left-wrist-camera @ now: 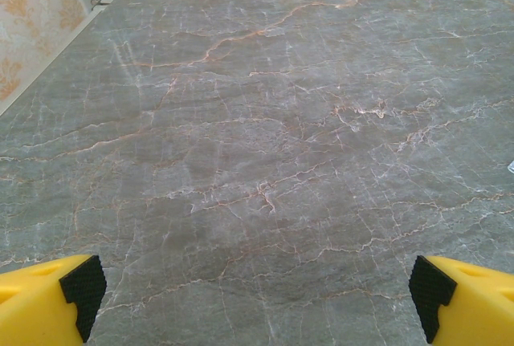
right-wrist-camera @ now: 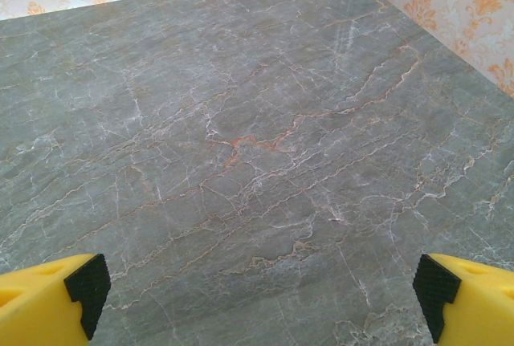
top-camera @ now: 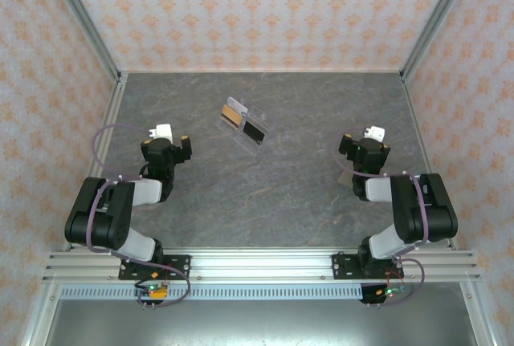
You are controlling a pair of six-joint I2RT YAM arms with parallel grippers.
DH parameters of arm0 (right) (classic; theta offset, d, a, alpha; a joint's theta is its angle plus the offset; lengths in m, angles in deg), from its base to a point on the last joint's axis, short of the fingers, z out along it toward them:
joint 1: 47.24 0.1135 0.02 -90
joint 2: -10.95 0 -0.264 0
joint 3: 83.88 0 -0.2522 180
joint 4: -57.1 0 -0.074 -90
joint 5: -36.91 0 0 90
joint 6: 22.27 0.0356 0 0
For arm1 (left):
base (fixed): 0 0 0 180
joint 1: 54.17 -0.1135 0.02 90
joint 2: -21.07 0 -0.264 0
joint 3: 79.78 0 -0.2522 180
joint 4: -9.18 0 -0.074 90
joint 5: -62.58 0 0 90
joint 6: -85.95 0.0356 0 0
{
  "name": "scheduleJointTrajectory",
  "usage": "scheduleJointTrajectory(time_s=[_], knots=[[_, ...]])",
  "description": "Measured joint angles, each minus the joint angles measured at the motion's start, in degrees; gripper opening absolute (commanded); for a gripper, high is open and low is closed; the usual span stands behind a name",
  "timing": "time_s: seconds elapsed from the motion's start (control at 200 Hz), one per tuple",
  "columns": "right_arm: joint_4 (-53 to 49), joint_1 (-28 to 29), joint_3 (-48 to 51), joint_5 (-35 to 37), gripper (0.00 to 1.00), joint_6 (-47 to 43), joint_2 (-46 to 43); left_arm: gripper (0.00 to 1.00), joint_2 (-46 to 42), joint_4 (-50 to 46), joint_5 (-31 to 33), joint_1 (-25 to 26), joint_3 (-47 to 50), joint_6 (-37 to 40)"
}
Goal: Take the credit cards out of the card holder
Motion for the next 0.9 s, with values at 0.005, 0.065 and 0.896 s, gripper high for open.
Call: scheduleJointTrajectory(time_s=[0.005,0.065,0.896], knots=[[0.0,0.0,0.0,0.0,0.99,0.0,0.0,1.0,-0.02,0.0,0.0,0.0,0.0,0.02],[-0.04,0.0,0.0,0.0,0.99,-0.02,0.0,1.0,-0.02,0.0,0.02,0.0,0.0,0.0],[-70.2,0.0,-34.73,-0.28,0.94,26.82,-9.44,1.0,-17.18,-44.92,4.55,0.0,-21.33,-15.58]])
